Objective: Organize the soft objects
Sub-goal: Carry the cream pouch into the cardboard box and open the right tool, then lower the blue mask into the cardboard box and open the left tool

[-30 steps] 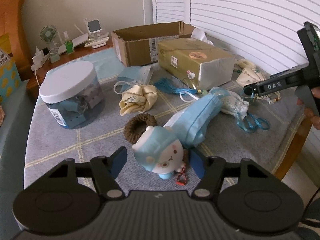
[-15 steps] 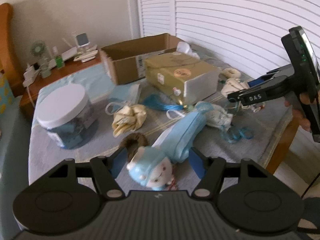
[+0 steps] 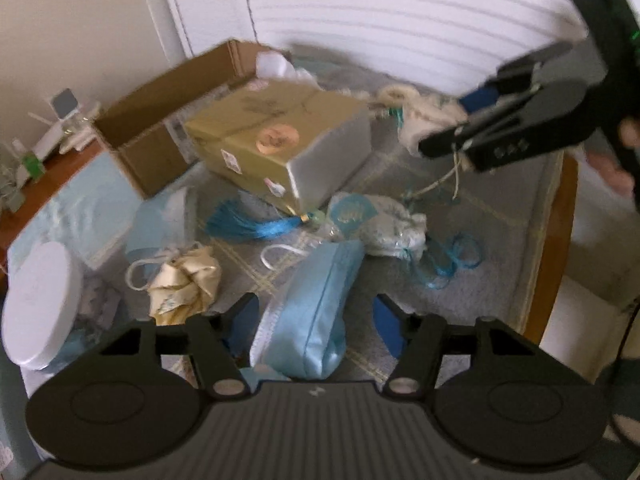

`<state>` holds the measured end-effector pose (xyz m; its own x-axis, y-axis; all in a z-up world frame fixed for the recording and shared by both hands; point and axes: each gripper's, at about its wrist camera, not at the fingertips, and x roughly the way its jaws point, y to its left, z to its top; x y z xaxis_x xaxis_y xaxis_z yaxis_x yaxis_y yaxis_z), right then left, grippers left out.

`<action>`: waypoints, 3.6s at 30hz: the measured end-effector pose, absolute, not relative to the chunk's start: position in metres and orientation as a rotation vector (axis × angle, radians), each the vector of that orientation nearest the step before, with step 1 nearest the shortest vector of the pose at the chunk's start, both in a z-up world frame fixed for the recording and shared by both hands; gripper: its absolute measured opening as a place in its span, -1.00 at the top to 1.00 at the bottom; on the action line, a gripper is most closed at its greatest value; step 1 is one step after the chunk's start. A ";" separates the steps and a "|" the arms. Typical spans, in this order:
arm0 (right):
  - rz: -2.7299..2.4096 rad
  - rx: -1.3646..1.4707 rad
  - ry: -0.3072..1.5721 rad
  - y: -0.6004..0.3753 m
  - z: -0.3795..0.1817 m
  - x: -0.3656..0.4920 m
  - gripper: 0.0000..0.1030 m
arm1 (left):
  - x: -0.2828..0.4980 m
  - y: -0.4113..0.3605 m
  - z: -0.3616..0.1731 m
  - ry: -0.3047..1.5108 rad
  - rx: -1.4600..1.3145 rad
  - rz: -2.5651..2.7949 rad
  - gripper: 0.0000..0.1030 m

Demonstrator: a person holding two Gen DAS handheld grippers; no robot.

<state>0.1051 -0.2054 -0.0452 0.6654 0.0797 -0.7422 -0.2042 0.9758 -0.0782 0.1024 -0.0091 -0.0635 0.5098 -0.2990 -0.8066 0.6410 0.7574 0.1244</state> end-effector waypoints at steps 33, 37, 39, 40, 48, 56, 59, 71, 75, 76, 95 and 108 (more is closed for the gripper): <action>0.225 -0.172 0.636 -0.213 0.071 0.104 -0.12 | 0.089 0.002 0.002 0.700 0.297 -0.619 0.56; 0.263 -0.196 0.584 -0.202 0.092 0.126 -0.12 | 0.084 0.007 0.007 0.680 0.301 -0.618 0.56; 0.286 -0.194 0.569 -0.197 0.101 0.139 -0.12 | 0.084 0.009 0.009 0.675 0.295 -0.619 0.56; 0.302 -0.192 0.560 -0.195 0.106 0.146 -0.12 | 0.085 0.011 0.009 0.674 0.290 -0.619 0.56; 0.463 -0.256 0.524 -0.153 0.127 0.207 -0.12 | 0.094 0.022 0.011 0.668 0.250 -0.600 0.55; 0.577 -0.295 0.507 -0.112 0.137 0.276 -0.12 | 0.111 0.031 0.013 0.667 0.212 -0.564 0.55; 0.610 -0.310 0.501 -0.104 0.136 0.298 -0.12 | 0.119 0.033 0.012 0.671 0.206 -0.550 0.55; 0.686 -0.417 0.656 -0.102 0.062 0.337 -0.12 | 0.143 0.031 0.001 0.704 0.188 -0.532 0.55; 0.663 -0.448 0.719 -0.115 0.039 0.340 -0.12 | 0.144 0.028 -0.001 0.712 0.193 -0.538 0.55; 0.650 -0.459 0.730 -0.116 0.036 0.341 -0.12 | 0.144 0.027 -0.001 0.713 0.196 -0.539 0.55; 0.321 -0.185 0.773 -0.167 0.034 0.265 -1.00 | 0.158 0.023 0.010 0.722 0.245 -0.479 0.55; 0.268 -0.071 0.716 -0.182 0.027 0.159 -1.00 | 0.225 0.014 0.028 0.727 0.238 -0.391 0.55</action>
